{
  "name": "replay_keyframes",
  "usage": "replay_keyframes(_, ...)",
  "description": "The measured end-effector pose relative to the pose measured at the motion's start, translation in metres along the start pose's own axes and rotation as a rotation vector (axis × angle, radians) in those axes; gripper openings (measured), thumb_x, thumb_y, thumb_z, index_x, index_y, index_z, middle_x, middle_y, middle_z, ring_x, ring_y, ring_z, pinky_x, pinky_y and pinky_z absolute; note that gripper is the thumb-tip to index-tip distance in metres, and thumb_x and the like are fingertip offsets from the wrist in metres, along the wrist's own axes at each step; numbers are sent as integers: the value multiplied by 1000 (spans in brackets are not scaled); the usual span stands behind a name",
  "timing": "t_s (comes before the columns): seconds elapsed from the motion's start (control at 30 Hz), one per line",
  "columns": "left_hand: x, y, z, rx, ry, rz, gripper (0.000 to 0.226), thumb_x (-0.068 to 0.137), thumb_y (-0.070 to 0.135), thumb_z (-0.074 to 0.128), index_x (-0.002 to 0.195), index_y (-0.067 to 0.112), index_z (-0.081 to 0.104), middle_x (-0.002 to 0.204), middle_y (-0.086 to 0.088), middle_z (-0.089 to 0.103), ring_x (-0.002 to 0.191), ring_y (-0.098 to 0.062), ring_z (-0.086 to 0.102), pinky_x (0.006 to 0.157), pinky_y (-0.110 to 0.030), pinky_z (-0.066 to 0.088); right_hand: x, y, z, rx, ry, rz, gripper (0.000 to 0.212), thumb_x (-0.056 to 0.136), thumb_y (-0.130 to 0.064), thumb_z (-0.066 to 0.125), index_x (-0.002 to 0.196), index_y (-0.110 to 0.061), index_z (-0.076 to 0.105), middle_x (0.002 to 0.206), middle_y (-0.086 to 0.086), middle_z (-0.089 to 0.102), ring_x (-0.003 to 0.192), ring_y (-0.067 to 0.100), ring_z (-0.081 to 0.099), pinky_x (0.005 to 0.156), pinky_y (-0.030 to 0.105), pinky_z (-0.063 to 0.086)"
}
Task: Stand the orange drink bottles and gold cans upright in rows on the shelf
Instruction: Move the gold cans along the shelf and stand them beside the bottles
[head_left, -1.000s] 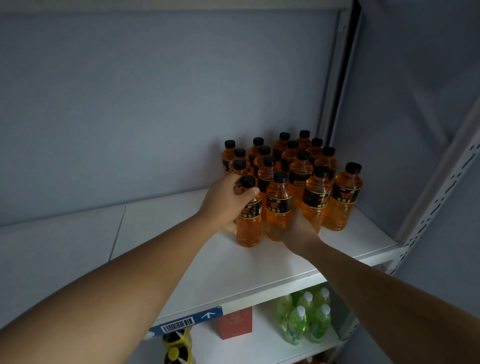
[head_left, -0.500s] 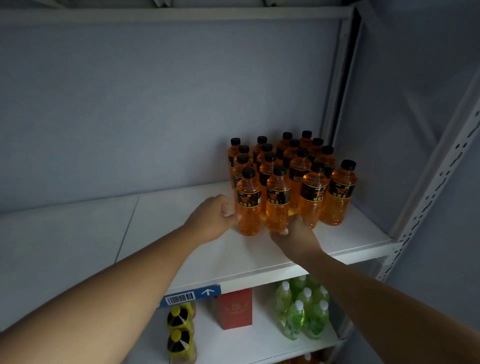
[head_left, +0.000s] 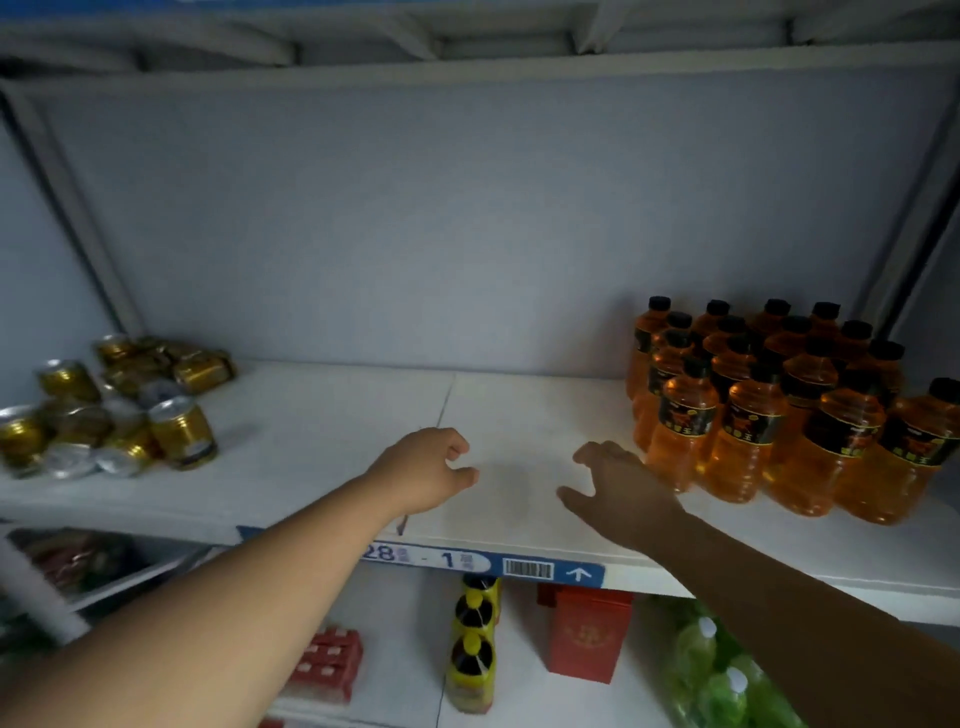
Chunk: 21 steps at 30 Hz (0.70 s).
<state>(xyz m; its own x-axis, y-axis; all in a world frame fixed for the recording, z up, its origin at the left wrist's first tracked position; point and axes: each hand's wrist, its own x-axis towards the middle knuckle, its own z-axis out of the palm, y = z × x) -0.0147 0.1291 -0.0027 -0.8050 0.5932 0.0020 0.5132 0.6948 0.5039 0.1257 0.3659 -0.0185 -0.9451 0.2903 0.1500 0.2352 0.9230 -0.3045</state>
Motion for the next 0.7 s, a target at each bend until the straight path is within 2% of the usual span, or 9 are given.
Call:
replay_keyframes(0.1, -29, -56, -31, 33, 57, -82, 45, 87, 46, 72, 126, 25, 63, 125, 3, 64, 113, -14, 60, 101, -34, 48, 23, -62, 29, 28, -51, -67, 61, 93, -57, 58, 142, -21, 49, 136, 2, 54, 125, 21, 52, 102, 32, 45)
replay_keyframes(0.27, -83, -156, -83, 63, 88, -250, 48, 88, 48, 71, 129, 26, 61, 129, 4, 63, 113, -13, 60, 97, -29, 48, 53, -179, 83, 109, -127, -181, 59, 94, -53, 60, 141, -20, 49, 136, 3, 52, 126, 22, 50, 102, 33, 44)
replay_keyframes(0.4, -115, -216, -114, 54, 120, -338, 49, 89, 49, 70, 131, 25, 60, 131, 4, 63, 116, -14, 60, 99, -34, 49, 70, -258, 112, 149, -153, -245, 57, 92, -53, 61, 139, -22, 52, 132, 1, 54, 122, 19, 52, 100, 33, 46)
replay_keyframes(0.7, -126, -296, -156, 4, 196, -451, 49, 88, 51, 69, 130, 26, 61, 130, 6, 64, 114, -13, 60, 100, -39, 50, 117, -351, 144, 156, -235, -324, 59, 93, -54, 60, 142, -24, 49, 139, 0, 52, 126, 20, 50, 103, 36, 45)
